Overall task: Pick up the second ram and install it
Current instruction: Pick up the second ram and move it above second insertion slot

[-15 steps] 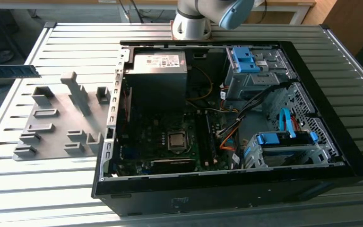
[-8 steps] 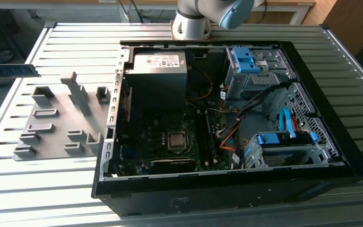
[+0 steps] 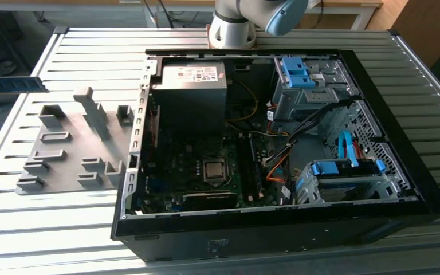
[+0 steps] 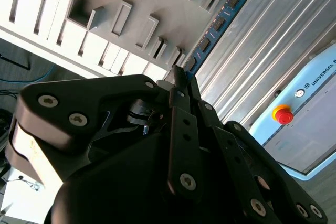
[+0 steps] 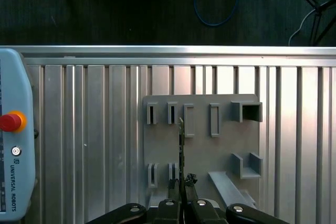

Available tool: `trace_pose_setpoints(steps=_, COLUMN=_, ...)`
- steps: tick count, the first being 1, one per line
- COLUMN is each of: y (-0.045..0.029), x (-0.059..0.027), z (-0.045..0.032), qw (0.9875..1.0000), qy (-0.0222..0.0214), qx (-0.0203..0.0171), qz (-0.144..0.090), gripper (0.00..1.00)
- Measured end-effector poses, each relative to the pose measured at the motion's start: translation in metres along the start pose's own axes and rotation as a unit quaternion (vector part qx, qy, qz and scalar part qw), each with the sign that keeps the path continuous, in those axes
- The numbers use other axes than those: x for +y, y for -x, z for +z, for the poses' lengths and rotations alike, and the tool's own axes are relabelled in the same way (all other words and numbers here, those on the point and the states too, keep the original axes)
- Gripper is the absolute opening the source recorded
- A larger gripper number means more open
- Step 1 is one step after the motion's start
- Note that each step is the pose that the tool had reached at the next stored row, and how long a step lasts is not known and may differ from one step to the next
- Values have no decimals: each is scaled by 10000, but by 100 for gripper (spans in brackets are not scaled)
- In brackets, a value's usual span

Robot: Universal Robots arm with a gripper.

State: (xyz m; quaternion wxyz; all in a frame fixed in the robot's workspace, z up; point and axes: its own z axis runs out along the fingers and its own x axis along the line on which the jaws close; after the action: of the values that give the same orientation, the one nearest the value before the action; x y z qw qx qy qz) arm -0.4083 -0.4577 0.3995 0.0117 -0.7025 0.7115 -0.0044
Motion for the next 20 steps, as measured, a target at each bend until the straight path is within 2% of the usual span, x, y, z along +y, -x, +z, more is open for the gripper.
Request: trace_pose_setpoints(steps=20, y=1, x=-1, z=-47, qw=10000, qy=0, qx=0, qz=0, gripper=14)
